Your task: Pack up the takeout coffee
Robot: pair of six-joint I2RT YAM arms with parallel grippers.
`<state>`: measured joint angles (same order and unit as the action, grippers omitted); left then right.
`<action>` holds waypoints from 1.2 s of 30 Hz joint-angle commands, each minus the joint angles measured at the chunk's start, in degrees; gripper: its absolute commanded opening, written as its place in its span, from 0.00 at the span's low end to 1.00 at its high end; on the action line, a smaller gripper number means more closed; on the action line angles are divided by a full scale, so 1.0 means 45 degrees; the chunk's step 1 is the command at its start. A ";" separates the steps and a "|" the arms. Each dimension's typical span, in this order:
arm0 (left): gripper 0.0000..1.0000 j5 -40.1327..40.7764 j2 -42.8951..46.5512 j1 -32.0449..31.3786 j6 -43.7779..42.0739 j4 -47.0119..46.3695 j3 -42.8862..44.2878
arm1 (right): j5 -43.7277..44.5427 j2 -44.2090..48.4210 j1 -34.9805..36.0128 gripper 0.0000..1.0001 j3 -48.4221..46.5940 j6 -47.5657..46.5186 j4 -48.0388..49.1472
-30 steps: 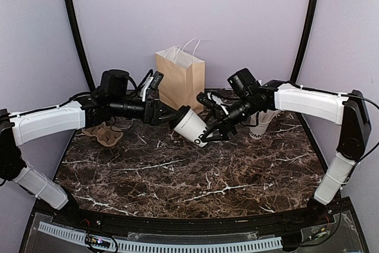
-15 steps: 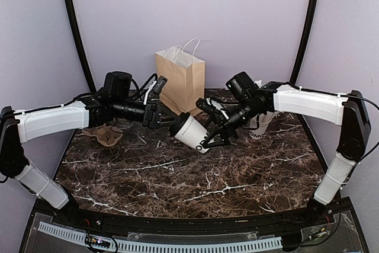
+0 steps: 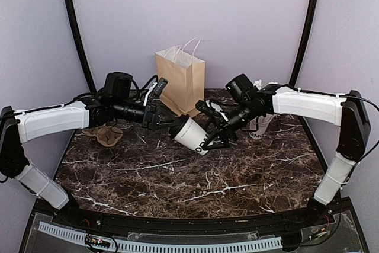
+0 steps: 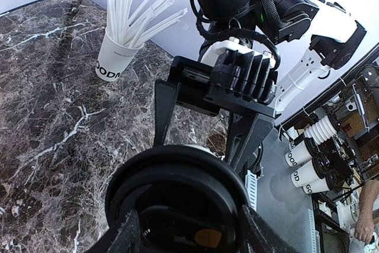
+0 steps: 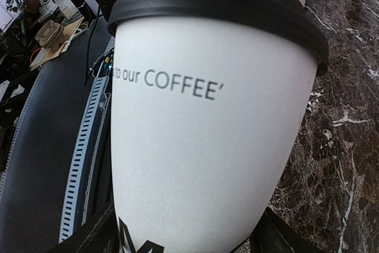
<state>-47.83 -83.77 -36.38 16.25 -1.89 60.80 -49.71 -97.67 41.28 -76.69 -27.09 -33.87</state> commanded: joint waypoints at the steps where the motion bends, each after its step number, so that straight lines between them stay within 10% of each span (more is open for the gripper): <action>1: 0.58 0.0006 0.0420 0.0018 -0.0255 0.0596 -0.0083 | -0.0106 -0.0374 0.0126 0.72 -0.0216 0.0195 0.0854; 10: 0.86 0.1341 0.1115 0.0373 -0.0414 0.1479 -0.0264 | -0.0831 -0.0440 0.0121 0.67 -0.0448 -0.0291 0.0212; 21: 0.88 -0.1583 0.0546 0.0486 -0.0363 0.0966 -0.0401 | -0.1063 -0.0403 0.0166 0.67 -0.0727 -0.0701 -0.0257; 36: 0.87 -0.1014 -0.0030 0.0497 -0.0462 0.1105 -0.0359 | -0.1174 -0.0579 0.0344 0.66 -0.0968 -0.1104 -0.0730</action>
<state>-54.24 -83.26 -34.28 15.40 1.83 59.07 -52.58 -100.62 41.76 -79.05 -30.06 -37.56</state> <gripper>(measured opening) 0.872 0.668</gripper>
